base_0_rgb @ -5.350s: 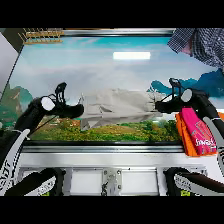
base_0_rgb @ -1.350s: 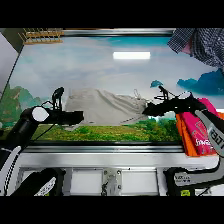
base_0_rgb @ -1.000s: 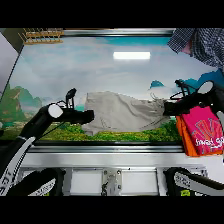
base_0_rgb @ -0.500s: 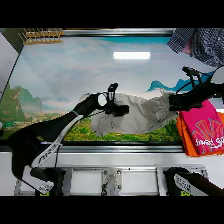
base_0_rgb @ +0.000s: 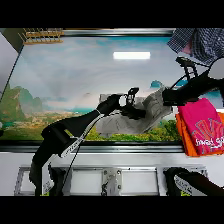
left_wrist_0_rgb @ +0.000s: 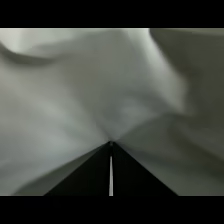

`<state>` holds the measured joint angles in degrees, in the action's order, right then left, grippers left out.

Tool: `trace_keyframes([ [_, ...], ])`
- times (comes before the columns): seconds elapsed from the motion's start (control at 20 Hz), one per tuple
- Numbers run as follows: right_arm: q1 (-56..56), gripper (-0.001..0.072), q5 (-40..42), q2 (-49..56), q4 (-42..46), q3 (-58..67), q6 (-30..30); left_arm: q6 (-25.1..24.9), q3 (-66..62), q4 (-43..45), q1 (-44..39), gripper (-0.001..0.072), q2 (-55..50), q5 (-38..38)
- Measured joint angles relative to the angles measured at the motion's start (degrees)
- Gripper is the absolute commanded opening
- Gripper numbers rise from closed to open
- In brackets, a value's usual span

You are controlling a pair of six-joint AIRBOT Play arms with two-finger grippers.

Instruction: Fold the clothes and pants, and hang the long-sleeved shirts on hangers.

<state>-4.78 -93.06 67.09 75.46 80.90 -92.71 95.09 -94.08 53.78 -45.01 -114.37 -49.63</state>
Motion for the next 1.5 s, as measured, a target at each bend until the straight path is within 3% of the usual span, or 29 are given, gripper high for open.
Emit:
trace_keyframes([
  [0.4,-1.36,0.002,0.02,0.0,0.0,0.46,-0.55,0.7,-2.43,0.22,3.23,0.0005,2.97,-2.73],
  [0.95,-5.44,0.002,3.45,0.52,-0.61,0.46,-0.15,-3.37,-2.58,0.79,17.49,0.0005,14.14,-8.26],
  [1.25,-14.16,0.0021,9.03,4.24,-2.73,0.46,1.25,-4.92,-2.58,0.79,26.71,0.0005,18.91,-12.35],
  [1.5,-24.52,0.0022,19.78,11.67,-9.25,0.46,6.86,-5.62,-2.58,0.74,32.89,0.0005,22.05,-15.23],
])
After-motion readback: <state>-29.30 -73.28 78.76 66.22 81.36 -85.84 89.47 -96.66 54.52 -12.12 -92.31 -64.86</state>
